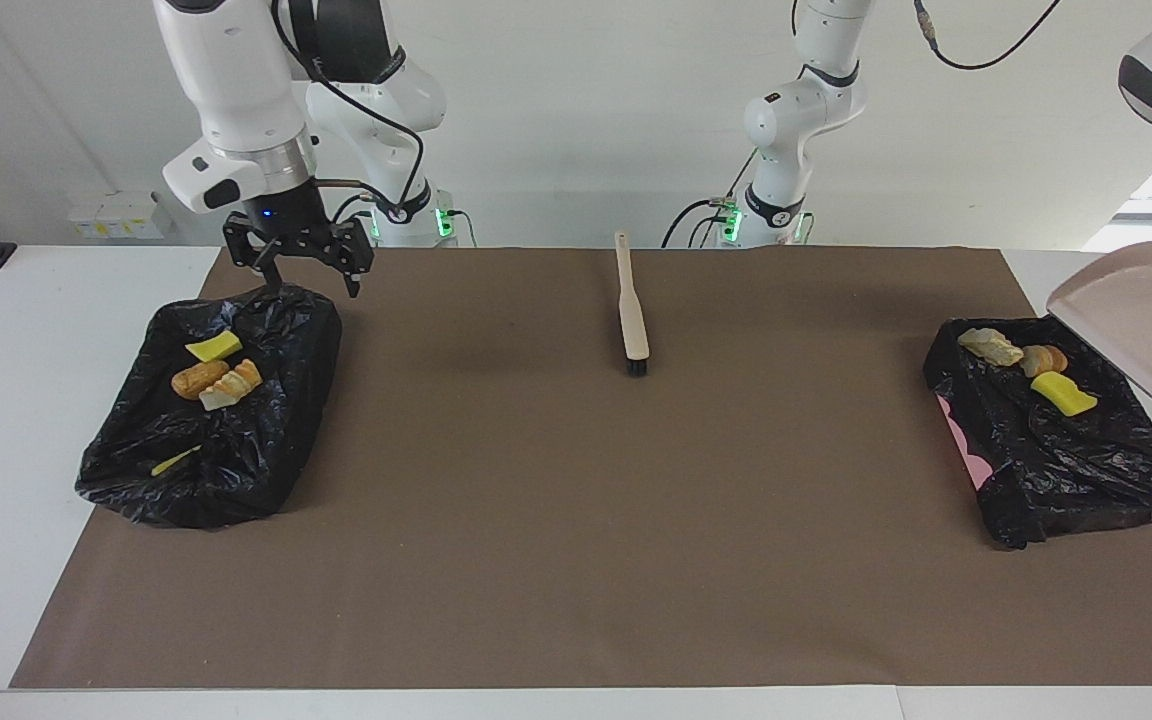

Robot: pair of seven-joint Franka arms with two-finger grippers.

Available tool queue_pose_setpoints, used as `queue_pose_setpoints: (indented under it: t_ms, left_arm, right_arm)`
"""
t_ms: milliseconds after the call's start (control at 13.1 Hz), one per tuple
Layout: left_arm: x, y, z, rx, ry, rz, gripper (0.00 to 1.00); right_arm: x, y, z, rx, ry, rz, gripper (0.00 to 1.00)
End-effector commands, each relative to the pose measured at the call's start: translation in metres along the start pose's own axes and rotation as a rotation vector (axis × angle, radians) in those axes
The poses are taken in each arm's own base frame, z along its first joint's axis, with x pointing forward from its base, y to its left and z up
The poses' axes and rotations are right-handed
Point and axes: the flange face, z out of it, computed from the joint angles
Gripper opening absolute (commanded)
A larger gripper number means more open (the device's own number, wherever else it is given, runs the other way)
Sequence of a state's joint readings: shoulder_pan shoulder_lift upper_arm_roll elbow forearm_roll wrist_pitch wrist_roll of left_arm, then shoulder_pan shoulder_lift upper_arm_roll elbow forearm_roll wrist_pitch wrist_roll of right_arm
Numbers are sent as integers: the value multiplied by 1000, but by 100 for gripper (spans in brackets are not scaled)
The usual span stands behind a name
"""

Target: Sweep and dump trash in bin

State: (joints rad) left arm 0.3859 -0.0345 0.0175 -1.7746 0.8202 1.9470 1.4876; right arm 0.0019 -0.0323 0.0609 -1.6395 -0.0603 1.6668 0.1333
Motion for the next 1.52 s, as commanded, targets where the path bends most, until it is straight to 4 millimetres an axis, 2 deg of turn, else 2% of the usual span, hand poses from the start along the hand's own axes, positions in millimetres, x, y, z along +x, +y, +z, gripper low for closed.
queue_pose_setpoints:
  t_ms: [0,152,228,304,761,1065,1217,1293,1446]
  left_arm:
    - [13,16,-6,-84,165,-80,0]
    - [26,29,0,-132,306,-140,0]
    - [41,33,-1,-146,347,-151,0]
    - [54,36,-2,-170,366,-203,0]
    - [188,40,-70,-335,439,-630,0]
    - [268,46,-134,-451,506,-876,0]
    - [300,54,-174,-489,538,-961,0]
    - [313,55,-196,-513,564,-995,0]
    - [341,54,-229,-595,604,-1054,0]
  right_arm:
    - [-1,40,-31,-3,-5,-45,100]
    - [-5,62,-49,-1,-14,-21,100]
    - [-9,64,-65,4,-6,-7,100]
    - [-9,62,-68,16,1,3,100]
    - [-20,61,-65,31,-26,57,100]
    - [-20,58,-66,31,-24,49,100]
    - [-20,54,-66,38,-24,38,100]
    - [-22,49,-66,41,-33,28,100]
    - [-40,44,-63,40,-104,-7,100]
